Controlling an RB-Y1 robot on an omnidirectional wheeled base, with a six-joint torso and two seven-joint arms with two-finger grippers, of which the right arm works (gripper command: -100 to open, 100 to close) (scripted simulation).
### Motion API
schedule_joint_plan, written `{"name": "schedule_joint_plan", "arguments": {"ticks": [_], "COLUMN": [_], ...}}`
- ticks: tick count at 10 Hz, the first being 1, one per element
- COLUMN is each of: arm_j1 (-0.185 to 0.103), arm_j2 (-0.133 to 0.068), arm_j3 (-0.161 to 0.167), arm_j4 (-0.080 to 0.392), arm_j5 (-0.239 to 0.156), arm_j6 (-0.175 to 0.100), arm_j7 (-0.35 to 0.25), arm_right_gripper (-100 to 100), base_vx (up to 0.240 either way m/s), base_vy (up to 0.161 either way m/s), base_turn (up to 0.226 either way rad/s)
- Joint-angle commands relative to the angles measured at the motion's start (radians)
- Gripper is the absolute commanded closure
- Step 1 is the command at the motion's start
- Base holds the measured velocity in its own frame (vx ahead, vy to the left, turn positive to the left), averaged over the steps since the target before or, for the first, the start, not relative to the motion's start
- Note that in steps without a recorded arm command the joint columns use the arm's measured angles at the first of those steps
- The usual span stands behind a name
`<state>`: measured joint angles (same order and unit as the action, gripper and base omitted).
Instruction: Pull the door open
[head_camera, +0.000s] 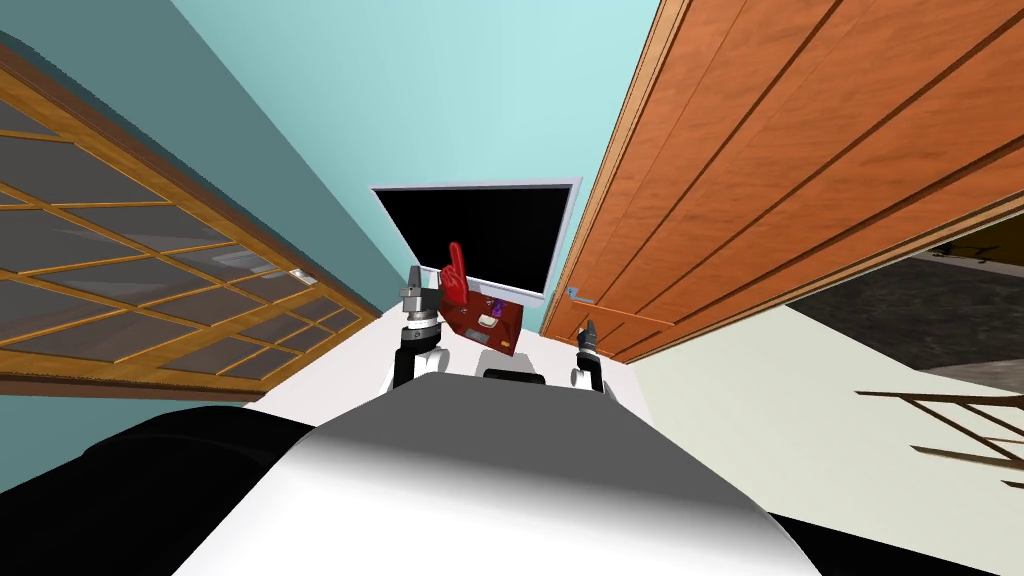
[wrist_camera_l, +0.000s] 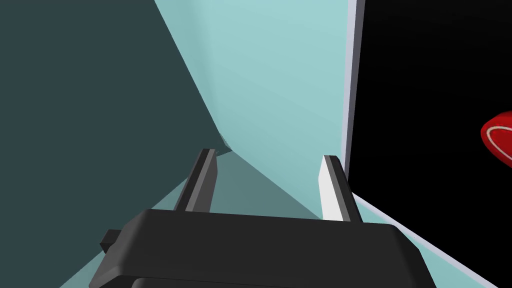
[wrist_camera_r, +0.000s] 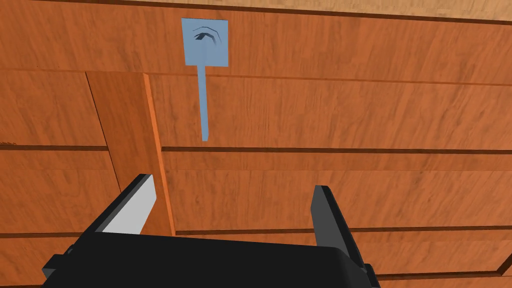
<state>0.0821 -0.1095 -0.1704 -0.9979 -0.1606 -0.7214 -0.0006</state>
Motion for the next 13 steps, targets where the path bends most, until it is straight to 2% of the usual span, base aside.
{"name": "schedule_joint_plan", "arguments": {"ticks": [1,5,8,9,12,13], "arm_j1": [-0.017,-0.052,-0.067,-0.065,-0.083,-0.092], "arm_j2": [0.000,0.000,0.000,0.001,-0.016,-0.025], "arm_j3": [-0.006,-0.017,-0.022,-0.021,-0.075,-0.104], "arm_j4": [0.050,0.149,0.189,0.181,0.227,0.251], "arm_j5": [-0.002,-0.005,-0.006,-0.005,-0.034,-0.049], "arm_j6": [-0.008,-0.028,-0.036,-0.033,-0.048,-0.055], "arm_j7": [0.004,0.009,0.011,0.012,0.024,0.030], "arm_right_gripper": [-100,-100,-100,-100,-100,-100], "base_vx": [0.113,0.127,0.085,0.031,0.022,0.025], "base_vy": [-0.045,-0.064,-0.042,-0.011,-0.030,-0.049], "base_turn": [0.089,0.081,0.040,0.009,0.278,0.284]}}
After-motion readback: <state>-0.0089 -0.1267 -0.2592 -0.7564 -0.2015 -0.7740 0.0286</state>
